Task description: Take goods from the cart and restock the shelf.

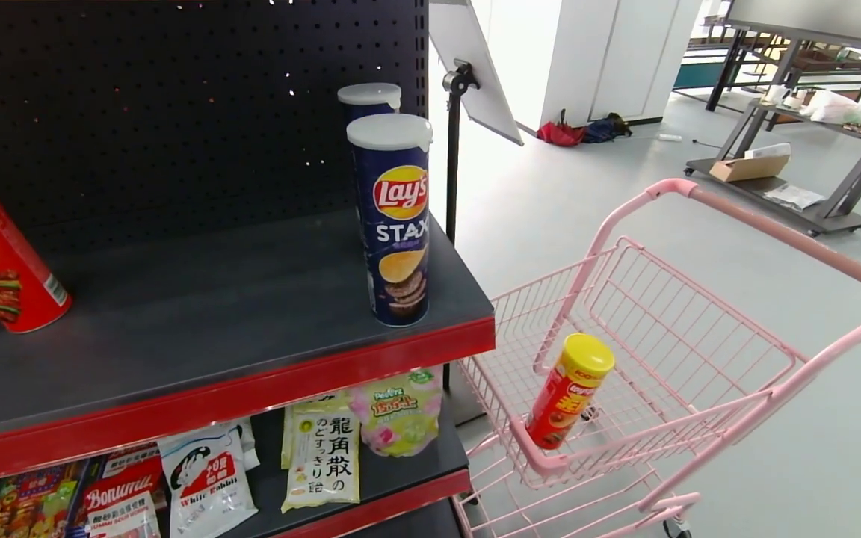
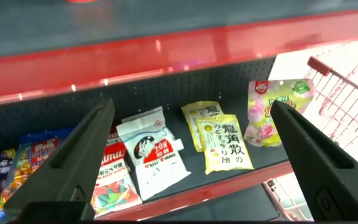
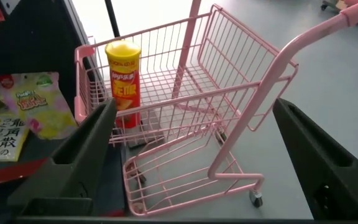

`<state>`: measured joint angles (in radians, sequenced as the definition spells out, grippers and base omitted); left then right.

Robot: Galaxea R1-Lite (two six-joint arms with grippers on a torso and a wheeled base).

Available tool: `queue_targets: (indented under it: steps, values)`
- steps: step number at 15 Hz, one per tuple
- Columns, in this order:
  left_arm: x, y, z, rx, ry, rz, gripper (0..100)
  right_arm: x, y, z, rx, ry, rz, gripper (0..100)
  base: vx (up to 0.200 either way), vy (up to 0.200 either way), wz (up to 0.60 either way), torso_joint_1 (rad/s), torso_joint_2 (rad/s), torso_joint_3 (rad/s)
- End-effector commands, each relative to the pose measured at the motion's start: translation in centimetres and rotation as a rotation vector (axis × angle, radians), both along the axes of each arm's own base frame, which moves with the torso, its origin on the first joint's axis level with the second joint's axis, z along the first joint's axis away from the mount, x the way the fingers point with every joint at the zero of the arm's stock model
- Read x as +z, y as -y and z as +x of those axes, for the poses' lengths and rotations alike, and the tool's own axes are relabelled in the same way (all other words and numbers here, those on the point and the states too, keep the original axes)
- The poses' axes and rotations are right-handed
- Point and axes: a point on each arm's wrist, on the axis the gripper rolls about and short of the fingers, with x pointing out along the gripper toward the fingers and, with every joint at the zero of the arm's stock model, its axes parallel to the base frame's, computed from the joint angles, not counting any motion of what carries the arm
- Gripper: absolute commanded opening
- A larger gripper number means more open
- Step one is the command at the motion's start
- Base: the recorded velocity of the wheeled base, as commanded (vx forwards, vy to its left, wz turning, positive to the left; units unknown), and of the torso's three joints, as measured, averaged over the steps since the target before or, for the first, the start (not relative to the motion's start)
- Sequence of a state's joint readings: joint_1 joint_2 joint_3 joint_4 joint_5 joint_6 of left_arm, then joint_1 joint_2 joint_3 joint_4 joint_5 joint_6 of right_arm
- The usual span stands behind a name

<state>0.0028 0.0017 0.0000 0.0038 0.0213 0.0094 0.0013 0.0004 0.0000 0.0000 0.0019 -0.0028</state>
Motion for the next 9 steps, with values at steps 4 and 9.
queue_targets:
  steps: [4, 9]
  values:
    - [0.00, 0.00, 0.01, 0.001, -0.002, 0.000, 100, 0.00, 0.00, 0.00, 0.001, 0.000, -0.003, 100, 0.000, 0.000, 0.00, -0.098, 0.29, 0.183]
    - [0.00, 0.00, 0.01, 0.001, -0.002, 0.000, 100, 0.82, 0.00, -0.12, 0.002, 0.019, 0.046, 100, 0.000, 0.000, 0.00, -0.004, 0.01, 0.009]
